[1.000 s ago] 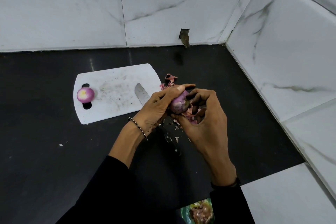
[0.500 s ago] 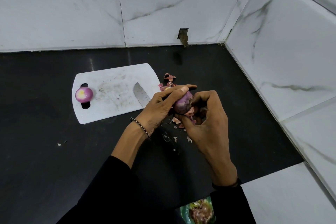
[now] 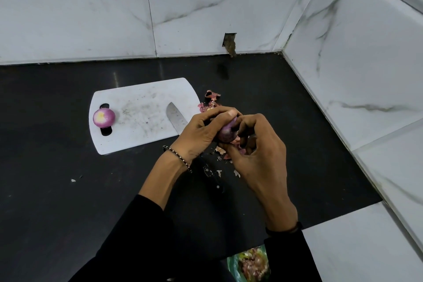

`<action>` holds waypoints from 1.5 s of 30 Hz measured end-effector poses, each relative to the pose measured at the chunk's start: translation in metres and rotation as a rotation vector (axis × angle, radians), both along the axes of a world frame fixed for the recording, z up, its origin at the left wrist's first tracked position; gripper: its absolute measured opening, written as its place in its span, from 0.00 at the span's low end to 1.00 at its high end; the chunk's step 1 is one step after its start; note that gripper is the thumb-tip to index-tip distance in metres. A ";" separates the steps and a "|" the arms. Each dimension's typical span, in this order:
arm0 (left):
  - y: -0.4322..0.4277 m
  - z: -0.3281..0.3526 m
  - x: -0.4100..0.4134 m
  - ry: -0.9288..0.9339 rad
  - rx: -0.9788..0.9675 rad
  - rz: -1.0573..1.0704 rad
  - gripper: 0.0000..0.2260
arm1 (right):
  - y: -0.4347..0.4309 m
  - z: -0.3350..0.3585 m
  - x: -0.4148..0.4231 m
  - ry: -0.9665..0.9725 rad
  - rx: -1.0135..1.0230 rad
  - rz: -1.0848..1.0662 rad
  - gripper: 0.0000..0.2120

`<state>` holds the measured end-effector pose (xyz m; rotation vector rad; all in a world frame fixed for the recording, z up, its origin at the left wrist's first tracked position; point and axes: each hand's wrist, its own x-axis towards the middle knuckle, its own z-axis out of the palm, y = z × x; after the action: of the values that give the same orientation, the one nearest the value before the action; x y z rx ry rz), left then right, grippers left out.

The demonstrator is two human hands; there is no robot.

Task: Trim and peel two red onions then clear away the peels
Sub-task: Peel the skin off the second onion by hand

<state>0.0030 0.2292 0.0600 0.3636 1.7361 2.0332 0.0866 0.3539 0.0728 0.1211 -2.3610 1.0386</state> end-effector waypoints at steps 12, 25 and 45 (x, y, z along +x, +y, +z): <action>0.002 0.000 0.000 -0.071 0.004 0.051 0.12 | 0.005 0.001 0.001 -0.090 -0.071 -0.004 0.20; 0.004 -0.006 -0.003 -0.071 -0.046 0.110 0.10 | 0.009 -0.006 -0.001 -0.082 0.037 -0.050 0.07; 0.017 -0.015 0.001 -0.398 -0.134 0.244 0.19 | 0.027 -0.014 0.003 -0.335 0.137 0.138 0.06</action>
<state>0.0041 0.2463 0.0451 -0.2918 1.7114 1.9647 0.0899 0.3807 0.0592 0.1744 -2.7615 1.0253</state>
